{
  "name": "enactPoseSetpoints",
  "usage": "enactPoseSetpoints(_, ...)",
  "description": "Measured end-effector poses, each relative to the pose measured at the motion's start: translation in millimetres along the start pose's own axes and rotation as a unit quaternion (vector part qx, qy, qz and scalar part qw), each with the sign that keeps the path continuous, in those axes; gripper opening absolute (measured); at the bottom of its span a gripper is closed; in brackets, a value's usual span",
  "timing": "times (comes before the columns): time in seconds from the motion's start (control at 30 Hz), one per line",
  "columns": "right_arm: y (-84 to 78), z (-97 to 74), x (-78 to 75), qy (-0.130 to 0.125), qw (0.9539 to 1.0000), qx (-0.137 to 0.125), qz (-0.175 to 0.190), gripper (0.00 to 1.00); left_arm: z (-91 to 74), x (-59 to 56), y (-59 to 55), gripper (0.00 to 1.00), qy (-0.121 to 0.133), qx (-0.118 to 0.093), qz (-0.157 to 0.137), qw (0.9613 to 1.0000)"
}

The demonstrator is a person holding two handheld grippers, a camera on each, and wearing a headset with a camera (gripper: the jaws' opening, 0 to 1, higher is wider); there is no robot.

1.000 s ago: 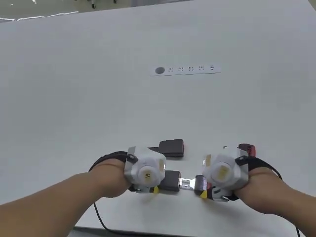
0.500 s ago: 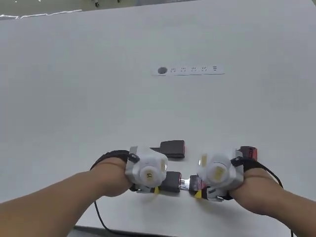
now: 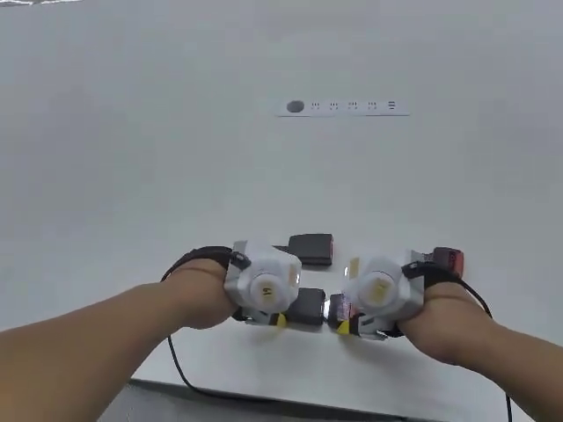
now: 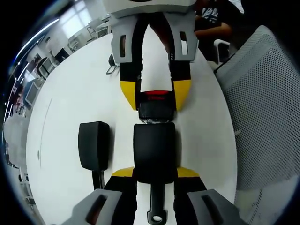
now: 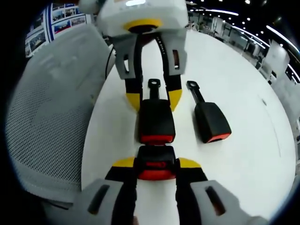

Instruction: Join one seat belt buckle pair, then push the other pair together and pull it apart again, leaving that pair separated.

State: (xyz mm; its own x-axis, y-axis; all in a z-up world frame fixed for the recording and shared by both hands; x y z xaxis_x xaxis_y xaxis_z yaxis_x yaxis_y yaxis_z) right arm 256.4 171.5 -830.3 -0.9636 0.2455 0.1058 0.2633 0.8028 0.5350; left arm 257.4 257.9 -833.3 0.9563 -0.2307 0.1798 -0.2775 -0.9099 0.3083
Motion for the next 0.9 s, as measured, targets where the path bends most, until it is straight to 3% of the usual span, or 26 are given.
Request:
enactPoseSetpoints(0.33,-5.6,-4.4,-0.1,0.003,0.9999,-0.007,0.008,0.30,-2.0,-0.6,-2.7,0.29,0.007,-0.001,0.000,1.0000)
enactPoseSetpoints(0.37,-6.2,-5.6,0.3,0.009,0.9999,-0.005,-0.012,0.30,-2.4,-0.6,-3.4,0.29,0.012,-0.010,-0.010,0.9998)
enactPoseSetpoints(0.4,-8.1,-6.3,-1.9,0.012,0.9998,-0.007,-0.011,0.30,-2.9,-0.8,-4.0,0.29,0.016,-0.013,-0.012,0.9997)
enactPoseSetpoints(0.47,-10.8,-8.3,-3.9,0.017,0.9997,-0.015,-0.008,0.30,-2.6,-3.4,-3.7,0.29,0.013,-0.027,-0.042,0.9986)
enactPoseSetpoints(0.8,-9.3,-7.6,-2.9,0.012,0.9998,-0.013,-0.007,0.31,-2.1,-1.3,-3.9,0.29,0.017,-0.031,-0.036,0.9988)
enactPoseSetpoints(0.9,-9.0,-6.3,-2.9,0.010,0.9998,-0.006,-0.016,0.32,-1.5,-1.7,-1.0,0.31,0.015,-0.019,-0.023,0.9994)
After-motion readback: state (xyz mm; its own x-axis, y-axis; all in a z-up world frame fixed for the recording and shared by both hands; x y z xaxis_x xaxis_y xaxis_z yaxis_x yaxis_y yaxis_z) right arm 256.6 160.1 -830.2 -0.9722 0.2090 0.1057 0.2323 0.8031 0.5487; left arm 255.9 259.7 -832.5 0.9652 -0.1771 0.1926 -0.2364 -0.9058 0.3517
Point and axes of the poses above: the centre of the closed fingertips' face, and the gripper's own axes: z roughly forward along the fingers, x roughly to its left, y roughly out of its top, the point moved 3 cm from there along -z, roughly backward along the fingers, and after that the axes turned 15 degrees about z, right-handed, at the moved point
